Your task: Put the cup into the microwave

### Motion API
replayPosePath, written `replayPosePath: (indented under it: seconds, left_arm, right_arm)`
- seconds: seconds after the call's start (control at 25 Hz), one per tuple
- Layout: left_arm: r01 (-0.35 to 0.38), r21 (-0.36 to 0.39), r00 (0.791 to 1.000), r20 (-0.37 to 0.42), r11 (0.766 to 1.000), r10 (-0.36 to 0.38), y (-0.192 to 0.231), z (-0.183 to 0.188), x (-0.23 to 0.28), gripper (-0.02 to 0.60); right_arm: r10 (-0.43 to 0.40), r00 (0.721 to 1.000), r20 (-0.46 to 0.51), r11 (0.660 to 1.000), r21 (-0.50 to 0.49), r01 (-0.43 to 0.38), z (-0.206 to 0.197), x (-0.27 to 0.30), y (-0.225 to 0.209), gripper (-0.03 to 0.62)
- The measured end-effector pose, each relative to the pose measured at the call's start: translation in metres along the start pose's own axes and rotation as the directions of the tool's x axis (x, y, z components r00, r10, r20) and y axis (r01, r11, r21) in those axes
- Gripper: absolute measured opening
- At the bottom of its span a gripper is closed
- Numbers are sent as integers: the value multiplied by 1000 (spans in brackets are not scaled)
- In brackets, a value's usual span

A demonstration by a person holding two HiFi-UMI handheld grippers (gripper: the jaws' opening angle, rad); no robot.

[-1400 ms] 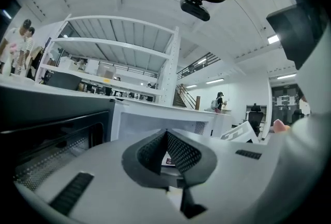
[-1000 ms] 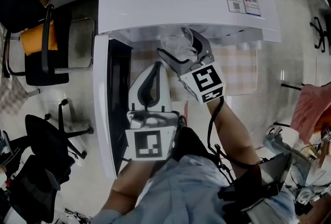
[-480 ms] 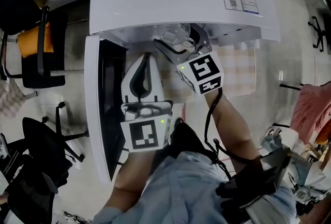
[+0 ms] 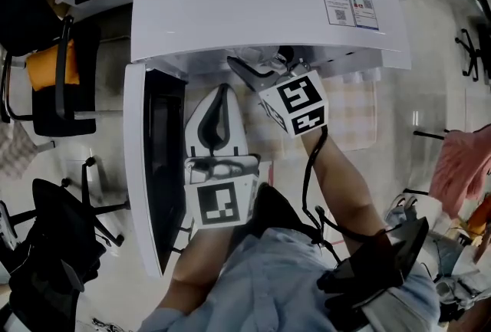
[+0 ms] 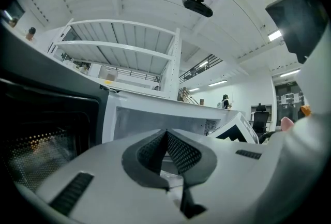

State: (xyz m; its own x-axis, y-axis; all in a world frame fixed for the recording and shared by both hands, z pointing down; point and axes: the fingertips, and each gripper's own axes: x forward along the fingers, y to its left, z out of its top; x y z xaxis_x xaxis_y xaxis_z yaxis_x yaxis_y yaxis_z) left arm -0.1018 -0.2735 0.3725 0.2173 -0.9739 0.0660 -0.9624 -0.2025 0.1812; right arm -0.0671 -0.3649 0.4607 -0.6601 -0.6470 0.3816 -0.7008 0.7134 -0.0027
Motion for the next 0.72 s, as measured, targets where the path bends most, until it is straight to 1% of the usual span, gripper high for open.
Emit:
replayPosePath:
  seconds: [0.24, 0.72]
  left_arm:
    - [10, -3, 1000, -9, 1000, -11, 1, -2, 5, 6]
    - [0, -11, 1000, -15, 1000, 0, 7, -2, 9, 6]
  right_arm:
    - [-11, 1000, -9, 1000, 0, 11, 2, 11, -7, 360]
    - [-22, 1000, -3, 1000, 8, 22, 8, 31, -19, 360]
